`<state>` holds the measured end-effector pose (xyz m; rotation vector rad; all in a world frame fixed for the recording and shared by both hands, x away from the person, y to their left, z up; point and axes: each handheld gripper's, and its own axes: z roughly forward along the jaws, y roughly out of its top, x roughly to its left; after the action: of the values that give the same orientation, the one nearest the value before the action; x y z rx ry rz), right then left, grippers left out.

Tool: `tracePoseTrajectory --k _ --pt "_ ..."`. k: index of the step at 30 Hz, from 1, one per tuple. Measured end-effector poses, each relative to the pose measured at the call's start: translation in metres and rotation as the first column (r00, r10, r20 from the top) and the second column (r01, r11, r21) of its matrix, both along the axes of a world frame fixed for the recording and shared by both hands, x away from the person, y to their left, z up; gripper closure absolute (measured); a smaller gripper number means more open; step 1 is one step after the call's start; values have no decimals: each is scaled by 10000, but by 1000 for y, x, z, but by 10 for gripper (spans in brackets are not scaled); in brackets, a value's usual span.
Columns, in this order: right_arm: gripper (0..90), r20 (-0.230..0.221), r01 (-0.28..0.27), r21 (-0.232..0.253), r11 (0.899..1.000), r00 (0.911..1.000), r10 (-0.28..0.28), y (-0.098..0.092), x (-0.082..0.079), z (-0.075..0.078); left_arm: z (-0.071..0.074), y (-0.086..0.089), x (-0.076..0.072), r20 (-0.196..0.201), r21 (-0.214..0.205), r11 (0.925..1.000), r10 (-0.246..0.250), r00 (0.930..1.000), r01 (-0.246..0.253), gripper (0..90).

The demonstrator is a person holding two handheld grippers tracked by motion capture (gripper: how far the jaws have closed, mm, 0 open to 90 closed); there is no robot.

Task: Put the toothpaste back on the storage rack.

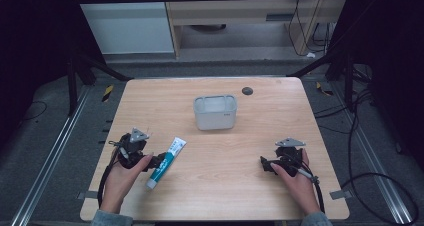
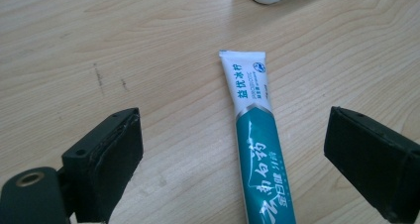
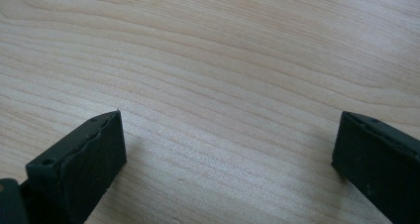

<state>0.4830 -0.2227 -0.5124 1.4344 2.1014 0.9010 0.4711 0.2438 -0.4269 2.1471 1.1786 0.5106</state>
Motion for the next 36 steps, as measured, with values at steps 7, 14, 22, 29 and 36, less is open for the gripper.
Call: tracePoseTrajectory --k 7,14,22,29,36 --pt "4 24 -79 -61 10000 10000 79 -1 0 0 3 -18 -5 -32 -300 9972 -693 9976 692 47" --pt "4 -8 -35 -4 10000 10000 35 0 0 0 4 -33 -9 -327 88 9921 -1248 9916 1252 57" --pt "4 -6 -37 -8 10000 10000 37 0 0 0 8 -43 12 -782 1501 9796 -1231 9893 1338 64" --pt "4 -9 -88 -10 10000 10000 88 -1 0 0 1 -51 24 -1611 1301 9825 -1117 9806 1333 85" --pt "4 24 -121 -59 9999 9999 121 -1 0 0 -1 -55 27 -1686 1574 9795 -987 9807 1257 75"
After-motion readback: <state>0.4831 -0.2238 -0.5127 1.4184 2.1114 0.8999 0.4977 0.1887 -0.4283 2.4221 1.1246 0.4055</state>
